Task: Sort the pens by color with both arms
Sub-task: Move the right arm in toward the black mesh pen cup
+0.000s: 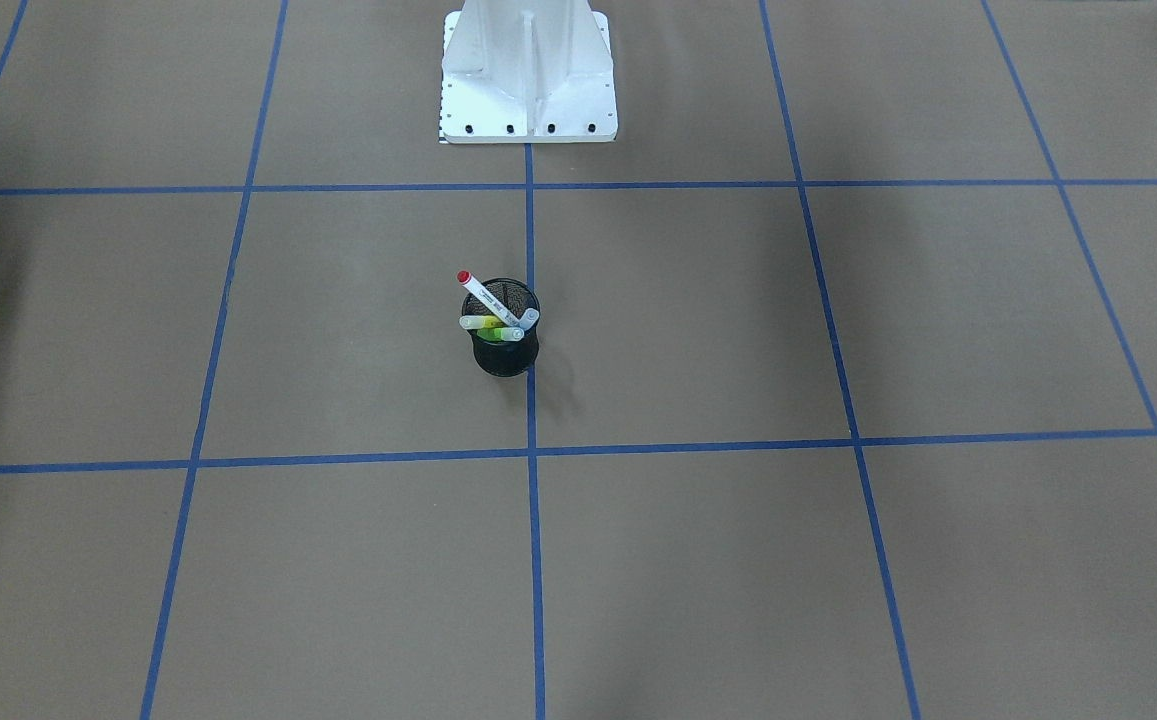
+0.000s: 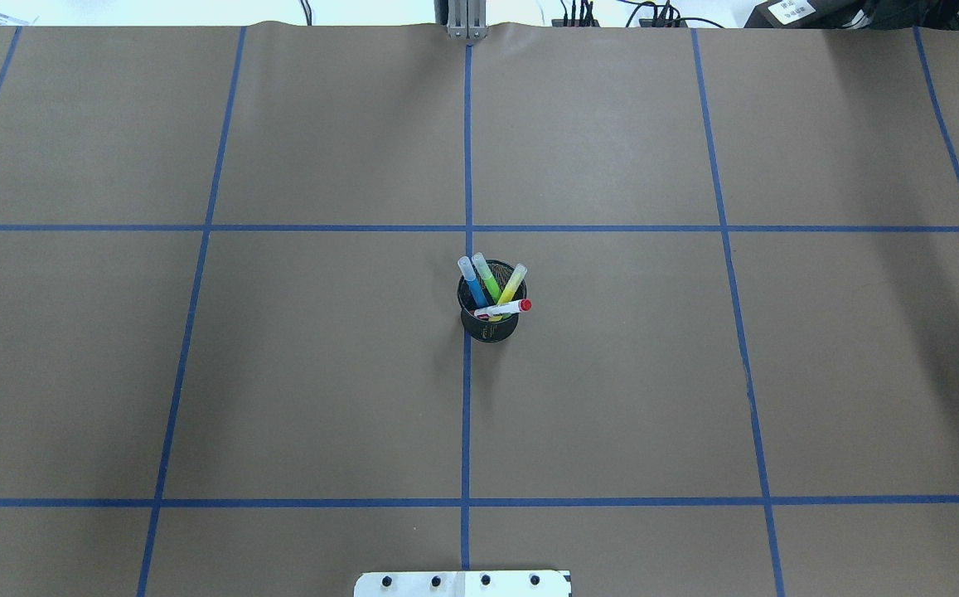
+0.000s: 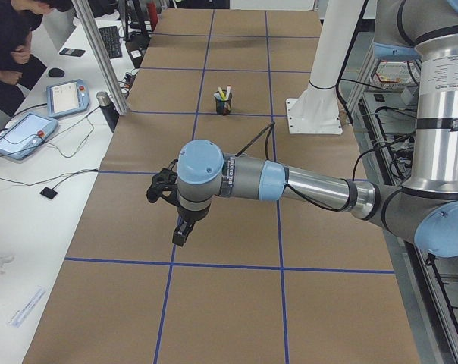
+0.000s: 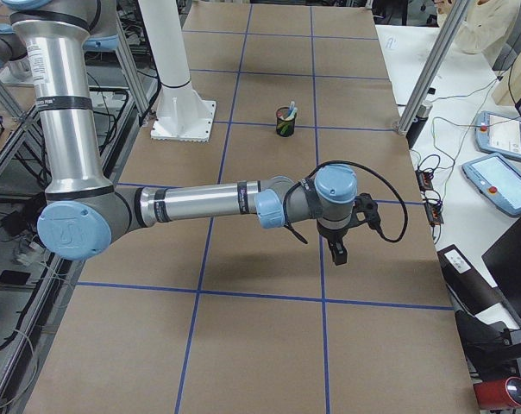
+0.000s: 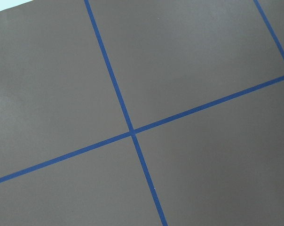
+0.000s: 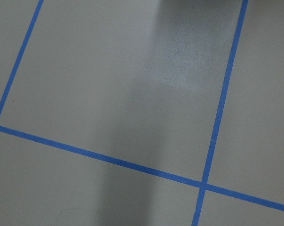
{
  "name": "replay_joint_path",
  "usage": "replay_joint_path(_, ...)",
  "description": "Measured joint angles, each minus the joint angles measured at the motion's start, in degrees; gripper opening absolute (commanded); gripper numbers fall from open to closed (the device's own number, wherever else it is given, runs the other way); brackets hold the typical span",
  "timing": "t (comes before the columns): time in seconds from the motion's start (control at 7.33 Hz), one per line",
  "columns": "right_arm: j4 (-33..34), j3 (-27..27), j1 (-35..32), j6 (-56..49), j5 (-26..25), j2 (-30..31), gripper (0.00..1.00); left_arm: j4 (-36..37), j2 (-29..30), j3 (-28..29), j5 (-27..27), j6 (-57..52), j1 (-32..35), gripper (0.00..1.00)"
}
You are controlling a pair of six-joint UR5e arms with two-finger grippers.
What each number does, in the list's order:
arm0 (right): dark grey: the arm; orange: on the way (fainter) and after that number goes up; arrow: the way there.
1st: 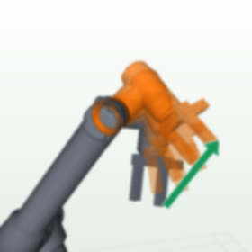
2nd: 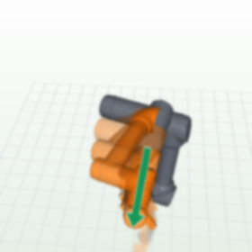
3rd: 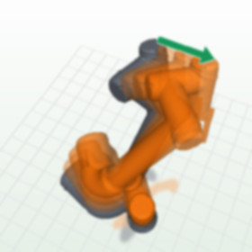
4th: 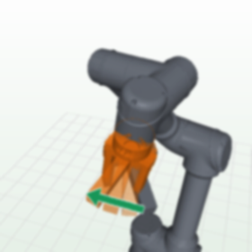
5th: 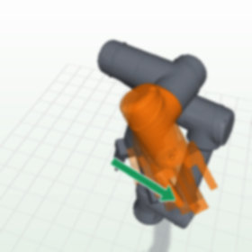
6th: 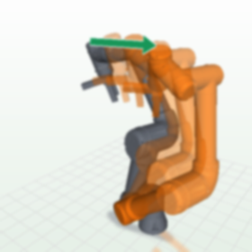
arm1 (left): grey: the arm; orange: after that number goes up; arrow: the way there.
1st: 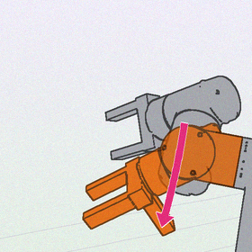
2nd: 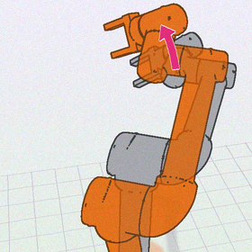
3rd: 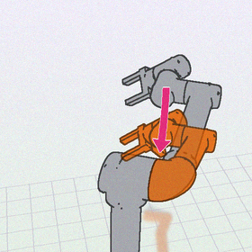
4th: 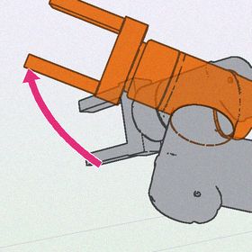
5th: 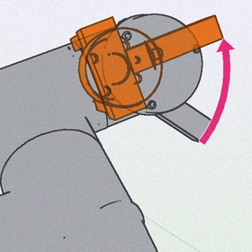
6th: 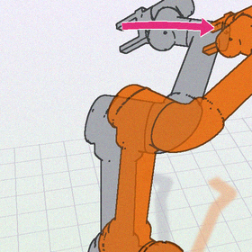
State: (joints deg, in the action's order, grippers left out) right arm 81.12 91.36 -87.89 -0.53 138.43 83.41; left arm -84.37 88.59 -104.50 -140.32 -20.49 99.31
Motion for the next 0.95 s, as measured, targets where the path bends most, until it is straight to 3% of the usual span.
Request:
replay_joint_path(0.41,1.3,0.0,1.5,0.4,0.4,-2.7,1.0,0.0,0.0,-0.1,-0.1,0.0,0.0,1.0)
replay_joint_path(0.68,8.6,0.5,5.2,1.4,0.7,-10.6,1.0,0.1,0.0,-0.1,-0.2,0.0,0.0,1.0)
replay_joint_path(0.95,11.2,1.5,10.7,2.4,0.0,-16.5,1.0,0.1,0.0,-0.1,-0.2,0.2,-0.1,1.0)
